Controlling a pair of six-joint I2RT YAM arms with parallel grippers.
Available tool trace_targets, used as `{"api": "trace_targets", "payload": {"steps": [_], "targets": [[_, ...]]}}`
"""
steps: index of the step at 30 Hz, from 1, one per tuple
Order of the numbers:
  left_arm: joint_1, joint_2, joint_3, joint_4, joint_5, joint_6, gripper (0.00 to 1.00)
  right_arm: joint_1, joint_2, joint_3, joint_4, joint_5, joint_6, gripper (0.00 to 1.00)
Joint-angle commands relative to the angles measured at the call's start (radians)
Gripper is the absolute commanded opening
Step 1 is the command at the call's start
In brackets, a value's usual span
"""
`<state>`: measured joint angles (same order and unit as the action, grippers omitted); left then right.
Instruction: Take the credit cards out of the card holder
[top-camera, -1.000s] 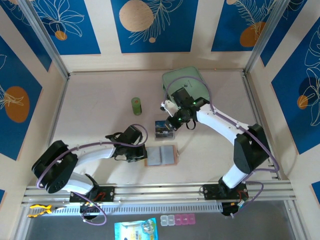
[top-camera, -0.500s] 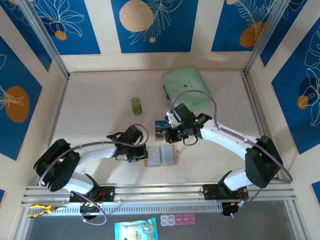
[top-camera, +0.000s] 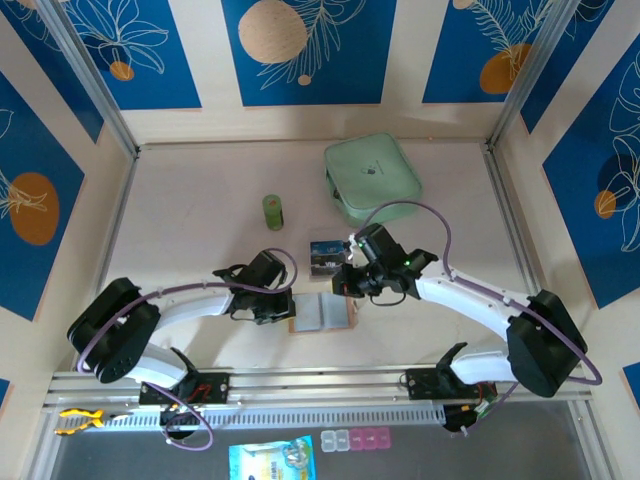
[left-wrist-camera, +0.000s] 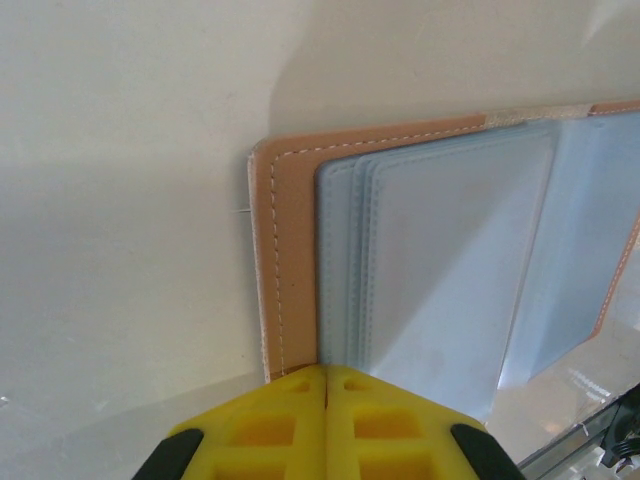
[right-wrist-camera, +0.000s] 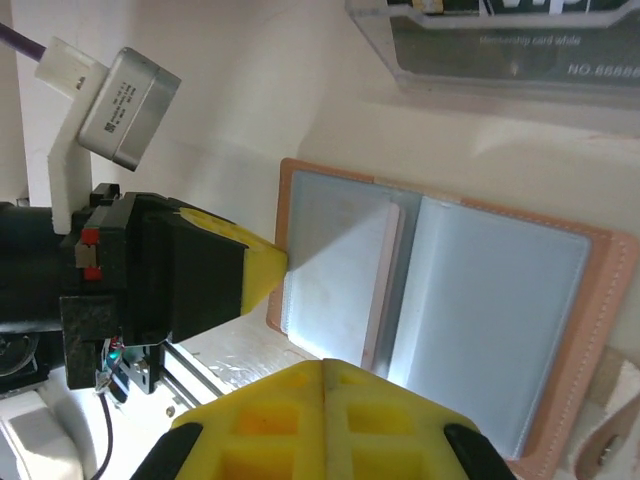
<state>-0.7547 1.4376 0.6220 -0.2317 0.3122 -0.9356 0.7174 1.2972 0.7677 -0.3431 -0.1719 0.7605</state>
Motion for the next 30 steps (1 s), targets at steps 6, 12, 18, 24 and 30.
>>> {"api": "trace_targets", "payload": {"steps": [6,12,18,24,30], "targets": [[-0.002,0.008,0.024,-0.056,-0.025,0.018,0.05,0.027,0.095,0.006,0.072,-0.076,0.098,0.08],[-0.002,0.014,0.030,-0.049,-0.022,0.023,0.04,0.054,0.172,0.035,0.113,-0.111,0.115,0.11],[-0.002,0.002,0.039,-0.058,-0.021,0.022,0.04,0.077,0.229,0.063,0.115,-0.110,0.126,0.14],[-0.002,-0.025,0.036,-0.078,-0.028,0.023,0.05,0.090,0.272,0.089,0.103,-0.111,0.126,0.17],[-0.002,-0.001,0.025,-0.072,-0.023,0.025,0.05,0.097,0.308,0.113,0.086,-0.115,0.120,0.21]]}}
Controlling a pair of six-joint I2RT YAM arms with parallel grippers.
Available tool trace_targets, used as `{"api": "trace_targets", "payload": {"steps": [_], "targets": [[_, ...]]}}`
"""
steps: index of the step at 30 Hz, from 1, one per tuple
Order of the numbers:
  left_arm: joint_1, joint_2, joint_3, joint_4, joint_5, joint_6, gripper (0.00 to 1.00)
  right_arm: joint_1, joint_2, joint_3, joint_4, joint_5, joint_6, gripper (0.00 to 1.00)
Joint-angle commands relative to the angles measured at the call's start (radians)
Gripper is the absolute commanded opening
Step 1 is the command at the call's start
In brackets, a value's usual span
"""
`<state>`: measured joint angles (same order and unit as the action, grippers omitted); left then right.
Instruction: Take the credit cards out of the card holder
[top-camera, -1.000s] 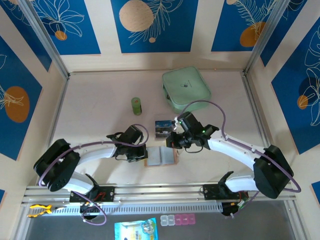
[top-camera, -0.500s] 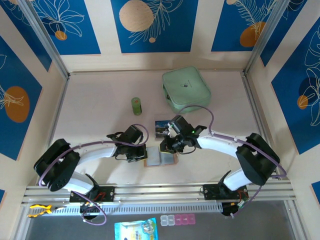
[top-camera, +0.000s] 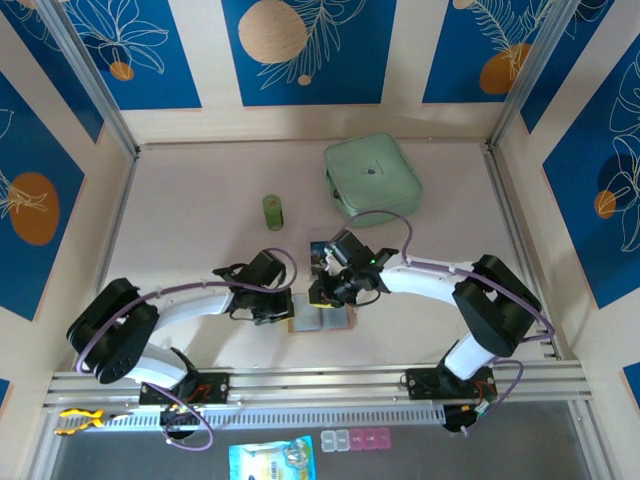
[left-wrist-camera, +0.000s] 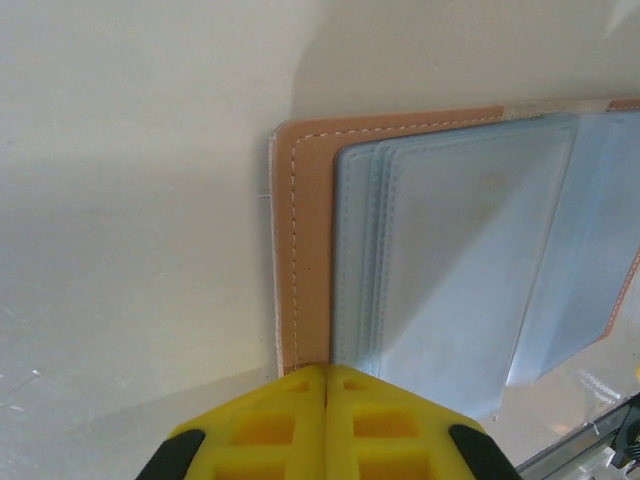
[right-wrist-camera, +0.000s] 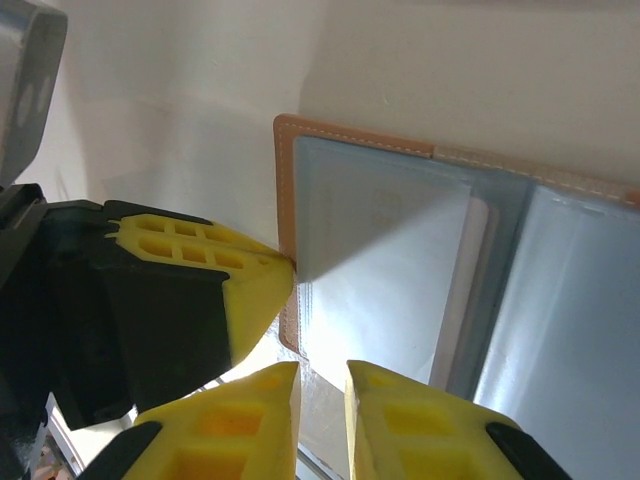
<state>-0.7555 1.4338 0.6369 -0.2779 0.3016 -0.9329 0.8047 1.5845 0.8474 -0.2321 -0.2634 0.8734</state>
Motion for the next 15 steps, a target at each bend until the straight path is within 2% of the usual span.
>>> {"api": "trace_targets", "payload": {"steps": [1,15], "targets": [[-0.001,0.005,0.008,-0.018,-0.008,0.022,0.04,0.010,0.027,0.037,-0.028,-0.028,0.003,0.21],[0.000,0.028,-0.002,-0.024,-0.009,0.025,0.04,0.033,0.110,0.074,-0.069,-0.025,-0.004,0.25]]}}
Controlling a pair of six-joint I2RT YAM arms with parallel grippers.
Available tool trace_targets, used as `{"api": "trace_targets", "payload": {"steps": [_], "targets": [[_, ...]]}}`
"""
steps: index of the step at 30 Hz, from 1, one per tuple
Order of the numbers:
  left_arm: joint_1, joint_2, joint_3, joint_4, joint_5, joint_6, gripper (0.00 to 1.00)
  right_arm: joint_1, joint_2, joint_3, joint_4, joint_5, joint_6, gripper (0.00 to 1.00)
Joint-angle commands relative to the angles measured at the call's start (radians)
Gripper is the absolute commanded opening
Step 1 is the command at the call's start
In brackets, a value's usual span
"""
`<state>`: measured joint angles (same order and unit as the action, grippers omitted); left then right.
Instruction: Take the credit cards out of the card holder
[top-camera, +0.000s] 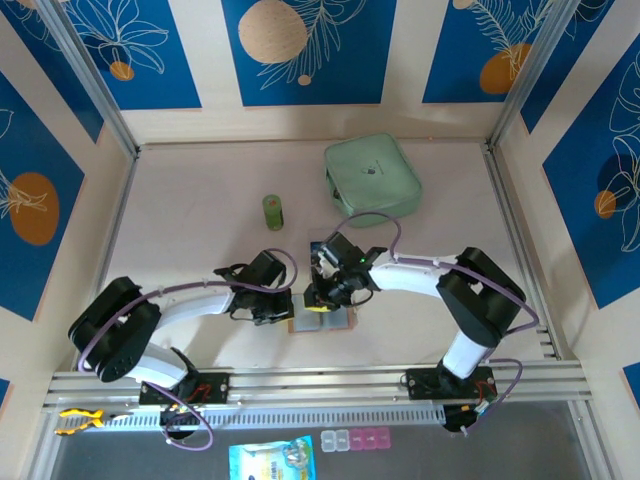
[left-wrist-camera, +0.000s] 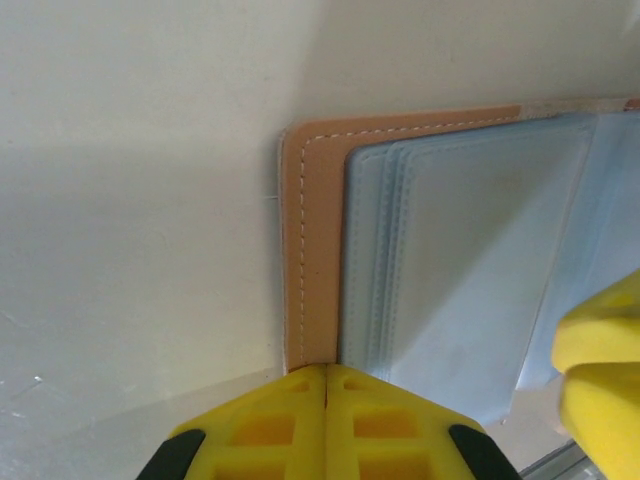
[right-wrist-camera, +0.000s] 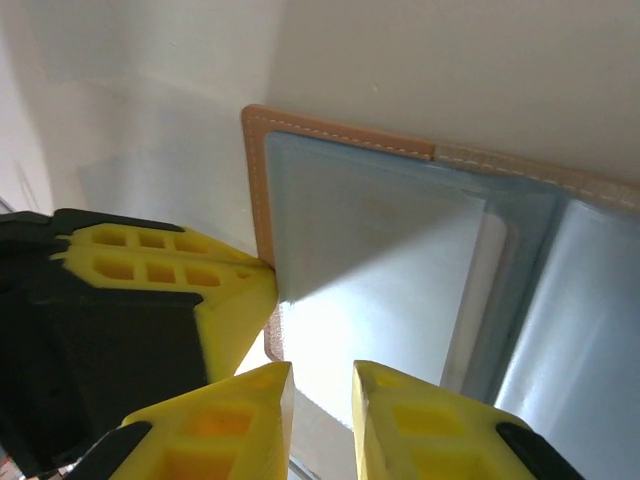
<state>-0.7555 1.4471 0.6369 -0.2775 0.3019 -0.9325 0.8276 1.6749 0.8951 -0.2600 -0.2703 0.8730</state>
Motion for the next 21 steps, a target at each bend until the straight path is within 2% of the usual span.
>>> {"api": "trace_targets", "payload": {"steps": [1,7,15,21], "targets": [[-0.002,0.016,-0.002,-0.025,-0.011,0.025,0.04,0.011,0.024,0.029,-0.046,-0.015,-0.005,0.25],[0.000,0.025,0.000,-0.032,-0.017,0.033,0.04,0.013,0.049,0.037,-0.070,-0.001,-0.014,0.28],[0.000,0.034,-0.001,-0.033,-0.019,0.037,0.04,0.012,0.027,0.048,-0.157,0.081,-0.034,0.29],[0.001,0.035,0.000,-0.037,-0.020,0.038,0.04,0.005,0.014,0.043,-0.169,0.086,-0.043,0.29]]}}
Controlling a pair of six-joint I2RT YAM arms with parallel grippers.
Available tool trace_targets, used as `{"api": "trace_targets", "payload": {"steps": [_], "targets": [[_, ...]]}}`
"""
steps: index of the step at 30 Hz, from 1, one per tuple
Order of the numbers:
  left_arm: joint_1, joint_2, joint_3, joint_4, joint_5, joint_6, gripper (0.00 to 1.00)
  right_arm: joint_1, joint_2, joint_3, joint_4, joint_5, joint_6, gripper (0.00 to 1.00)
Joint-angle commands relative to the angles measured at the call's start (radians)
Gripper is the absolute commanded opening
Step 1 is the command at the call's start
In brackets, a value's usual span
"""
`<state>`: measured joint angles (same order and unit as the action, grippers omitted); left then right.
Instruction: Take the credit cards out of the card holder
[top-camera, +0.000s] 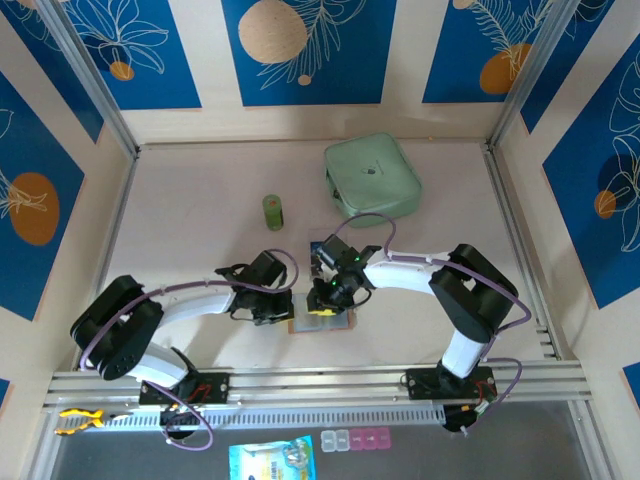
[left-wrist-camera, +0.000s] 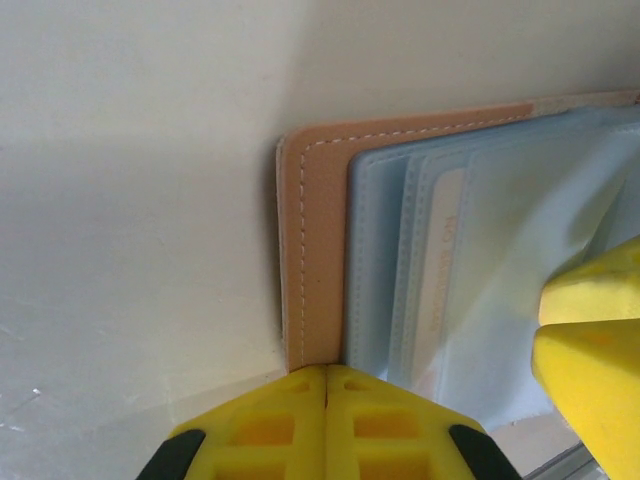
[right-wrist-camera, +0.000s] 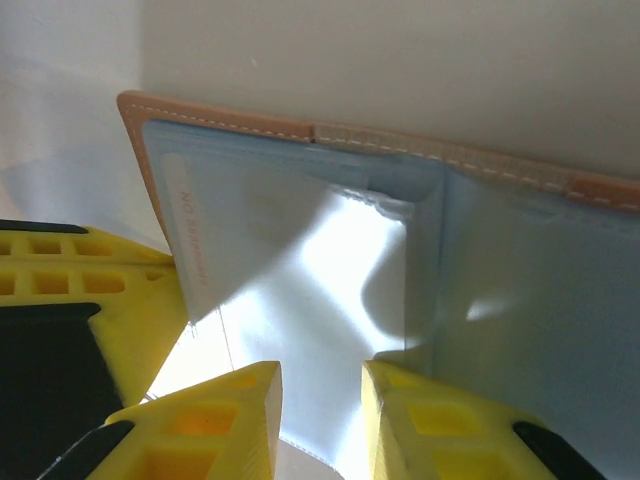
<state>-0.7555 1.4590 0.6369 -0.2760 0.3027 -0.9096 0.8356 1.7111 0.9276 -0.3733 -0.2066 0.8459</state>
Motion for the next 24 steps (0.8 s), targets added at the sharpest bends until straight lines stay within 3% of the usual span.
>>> {"api": "trace_targets", "payload": {"steps": [1,24], "targets": [[0.000,0.022,0.000,-0.040,-0.021,0.016,0.04,-0.004,-0.022,0.010,-0.057,0.023,-0.018,0.29],[0.001,-0.033,0.058,-0.092,-0.035,0.017,0.04,-0.030,-0.044,-0.045,-0.023,0.008,-0.012,0.28]]}}
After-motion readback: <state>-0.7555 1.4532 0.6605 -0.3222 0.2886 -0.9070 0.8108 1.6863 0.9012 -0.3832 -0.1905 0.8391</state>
